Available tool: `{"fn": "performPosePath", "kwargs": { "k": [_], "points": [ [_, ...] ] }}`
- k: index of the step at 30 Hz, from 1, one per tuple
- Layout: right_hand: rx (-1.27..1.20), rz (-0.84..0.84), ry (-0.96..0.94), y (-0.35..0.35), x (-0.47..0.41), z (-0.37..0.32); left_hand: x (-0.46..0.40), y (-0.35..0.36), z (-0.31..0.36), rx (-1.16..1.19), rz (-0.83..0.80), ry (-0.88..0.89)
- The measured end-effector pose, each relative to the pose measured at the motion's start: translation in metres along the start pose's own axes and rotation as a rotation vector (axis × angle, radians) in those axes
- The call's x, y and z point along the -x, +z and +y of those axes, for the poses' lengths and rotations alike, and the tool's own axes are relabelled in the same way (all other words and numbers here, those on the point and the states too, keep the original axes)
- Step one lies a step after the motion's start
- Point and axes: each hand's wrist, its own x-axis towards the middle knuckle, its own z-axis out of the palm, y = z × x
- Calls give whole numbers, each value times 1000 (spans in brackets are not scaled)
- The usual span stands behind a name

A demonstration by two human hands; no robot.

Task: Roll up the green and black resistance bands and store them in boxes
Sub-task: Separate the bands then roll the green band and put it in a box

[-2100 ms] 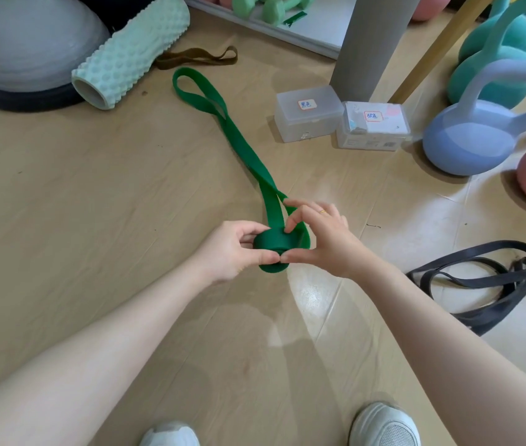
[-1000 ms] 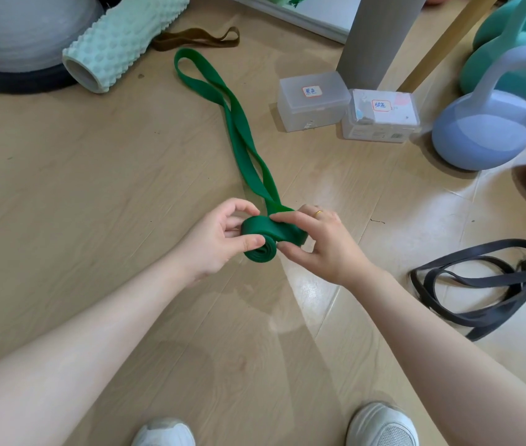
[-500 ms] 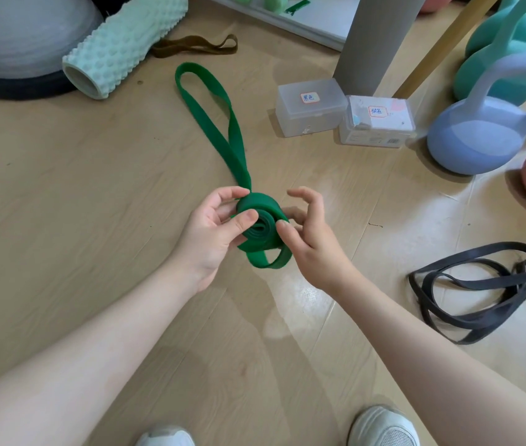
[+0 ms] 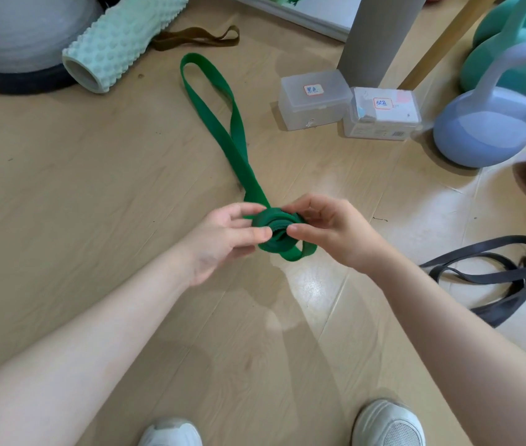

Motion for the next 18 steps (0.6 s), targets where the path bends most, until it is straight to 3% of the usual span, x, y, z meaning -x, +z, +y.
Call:
{"fn": "performPosePath", "kwargs": {
  "k": [2, 4, 7, 12, 18],
  "points": [
    [190, -120, -10, -6, 1, -1, 0, 0, 2, -208, -83, -84],
    [251, -167, -13, -8, -2, -2, -1, 6, 0, -244, -52, -86],
    [-11, -127, 62, -6, -3, 2, -3, 10, -4, -169, 14, -30],
    [-157, 13, 97, 1, -1, 20, -4, 8, -8, -109, 71, 27],
    [136, -40, 113, 6, 7, 37, -5, -1, -9, -115, 95, 23]
  ]
}}
